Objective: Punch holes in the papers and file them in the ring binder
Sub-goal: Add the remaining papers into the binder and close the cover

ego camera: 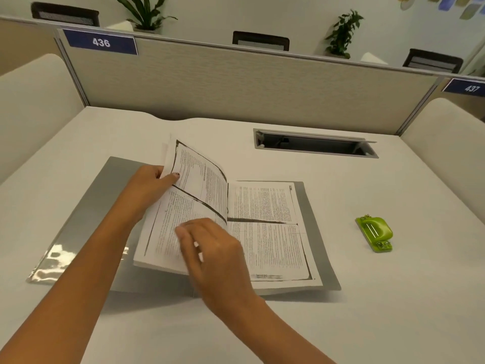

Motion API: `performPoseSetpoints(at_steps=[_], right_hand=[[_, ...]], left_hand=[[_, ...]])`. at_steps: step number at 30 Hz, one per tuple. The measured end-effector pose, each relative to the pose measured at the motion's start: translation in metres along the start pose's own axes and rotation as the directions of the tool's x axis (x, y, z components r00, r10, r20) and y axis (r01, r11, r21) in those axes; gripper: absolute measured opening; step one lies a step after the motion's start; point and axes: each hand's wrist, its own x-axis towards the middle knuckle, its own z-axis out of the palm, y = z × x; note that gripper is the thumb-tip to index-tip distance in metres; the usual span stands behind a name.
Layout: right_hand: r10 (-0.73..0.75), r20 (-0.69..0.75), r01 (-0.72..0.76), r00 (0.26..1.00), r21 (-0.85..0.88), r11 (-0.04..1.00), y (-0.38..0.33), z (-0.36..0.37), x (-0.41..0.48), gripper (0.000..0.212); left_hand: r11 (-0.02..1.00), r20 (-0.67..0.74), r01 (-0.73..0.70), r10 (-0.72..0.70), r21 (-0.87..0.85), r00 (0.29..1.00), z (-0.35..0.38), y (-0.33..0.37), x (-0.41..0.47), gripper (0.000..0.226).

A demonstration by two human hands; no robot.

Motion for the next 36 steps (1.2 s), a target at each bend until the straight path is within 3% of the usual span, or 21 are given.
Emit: performPoseSetpoints(at_steps=[3, 6, 9, 12, 14, 22, 25, 31, 36], right_hand=[[0.228, -0.058, -0.228, 0.972, 0.011, 0.974, 0.031, -0.008, -0.009, 0.022], [0.489, -0.12, -0.499, 0.864, -0.079, 0.863, 0.073, -0.019, -0.025, 0.02], [0.74, -0.149, -0.735, 0.656, -0.35, 0.581, 0.115, -0.034, -0.044, 0.039], [0.91, -0.177, -0.768, 0.374, -0.61, 0.197, 0.136, -0.05, -0.056, 0.062], [0.939, -0.195, -0.791, 0.282, -0.602, 0.113, 0.14, -0.056, -0.059, 0.068], [0.957, -0.194, -0.885, 0.217, -0.452, 0.109, 0.14, -0.059, -0.052, 0.067], [0.951, -0.175, -0.879, 0.255, -0.451, 0.153, 0.139, -0.059, -0.051, 0.062], [0.896, -0.268, -0.914, 0.354, -0.303, 0.27, 0.133, -0.066, -0.053, 0.027], [0.865, -0.318, -0.921, 0.388, -0.159, 0.355, 0.12, -0.079, -0.047, 0.029]], left_hand=[[1.0, 0.028, -0.012, 0.012, 0.007, 1.0, -0.001, 0.001, 0.0, 0.02], [1.0, 0.036, -0.011, 0.012, -0.01, 0.999, -0.001, 0.0, 0.002, 0.018], [1.0, 0.04, -0.009, 0.01, -0.025, 0.999, 0.0, 0.001, 0.003, 0.019], [1.0, 0.046, -0.011, 0.012, -0.025, 0.999, 0.0, 0.002, 0.003, 0.017], [1.0, 0.052, -0.007, 0.008, -0.024, 0.999, 0.0, 0.002, 0.004, 0.017], [0.999, 0.063, 0.007, -0.005, -0.033, 0.998, 0.002, 0.003, 0.003, 0.019], [0.999, 0.067, 0.016, -0.013, -0.041, 0.998, 0.001, 0.002, 0.004, 0.018], [0.999, 0.047, 0.005, -0.002, -0.05, 0.999, -0.001, -0.001, 0.004, 0.019], [0.999, 0.04, 0.002, 0.0, -0.034, 0.999, -0.002, -0.004, 0.007, 0.019]])
